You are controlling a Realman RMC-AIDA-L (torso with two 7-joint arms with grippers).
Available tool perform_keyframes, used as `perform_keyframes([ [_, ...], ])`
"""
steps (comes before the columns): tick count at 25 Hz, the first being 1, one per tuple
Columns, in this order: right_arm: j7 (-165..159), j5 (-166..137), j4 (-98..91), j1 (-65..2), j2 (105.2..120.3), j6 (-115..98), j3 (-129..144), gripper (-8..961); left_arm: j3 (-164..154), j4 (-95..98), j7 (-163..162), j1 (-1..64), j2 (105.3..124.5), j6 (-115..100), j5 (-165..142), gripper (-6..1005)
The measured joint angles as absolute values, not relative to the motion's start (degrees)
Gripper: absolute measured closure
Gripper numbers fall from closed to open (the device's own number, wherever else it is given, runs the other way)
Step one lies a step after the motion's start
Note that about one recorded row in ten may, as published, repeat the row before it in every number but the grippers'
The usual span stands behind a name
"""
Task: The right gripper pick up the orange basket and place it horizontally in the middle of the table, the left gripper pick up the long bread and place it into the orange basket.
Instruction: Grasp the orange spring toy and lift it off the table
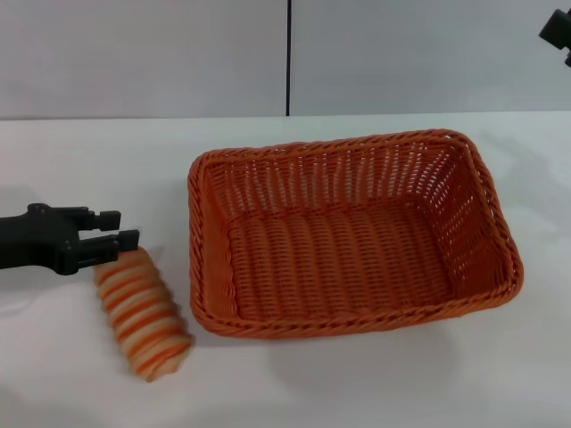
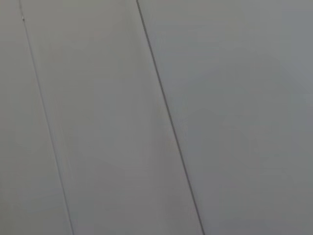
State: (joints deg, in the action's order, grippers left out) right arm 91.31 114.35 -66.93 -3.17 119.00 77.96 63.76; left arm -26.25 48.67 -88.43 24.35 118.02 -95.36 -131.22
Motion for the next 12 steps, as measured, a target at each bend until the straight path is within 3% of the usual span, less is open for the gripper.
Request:
perform_keyframes([
  [2, 91.31, 114.34, -66.6, -3.21, 119.0, 78.08, 63.33, 273, -26.26, 48.3, -87.5, 24.57, 117.99, -94.63, -131.22, 667],
  [4, 91.31, 114.35, -66.43, -3.21, 119.0, 78.08, 63.24, 273, -26.3, 48.12, -86.53, 24.61, 117.99, -93.58, -131.21, 464],
  [10, 91.31, 114.32, -65.73, -3.59, 119.0, 78.15, 62.6, 273, -29.47, 47.04, -85.54, 24.75, 117.89, -91.46, -131.57, 234],
  [12, 91.31, 114.32, -65.51, -3.79, 118.96, 78.15, 62.48, 273, -31.6, 47.02, -85.91, 24.72, 117.89, -90.79, -131.65, 219],
])
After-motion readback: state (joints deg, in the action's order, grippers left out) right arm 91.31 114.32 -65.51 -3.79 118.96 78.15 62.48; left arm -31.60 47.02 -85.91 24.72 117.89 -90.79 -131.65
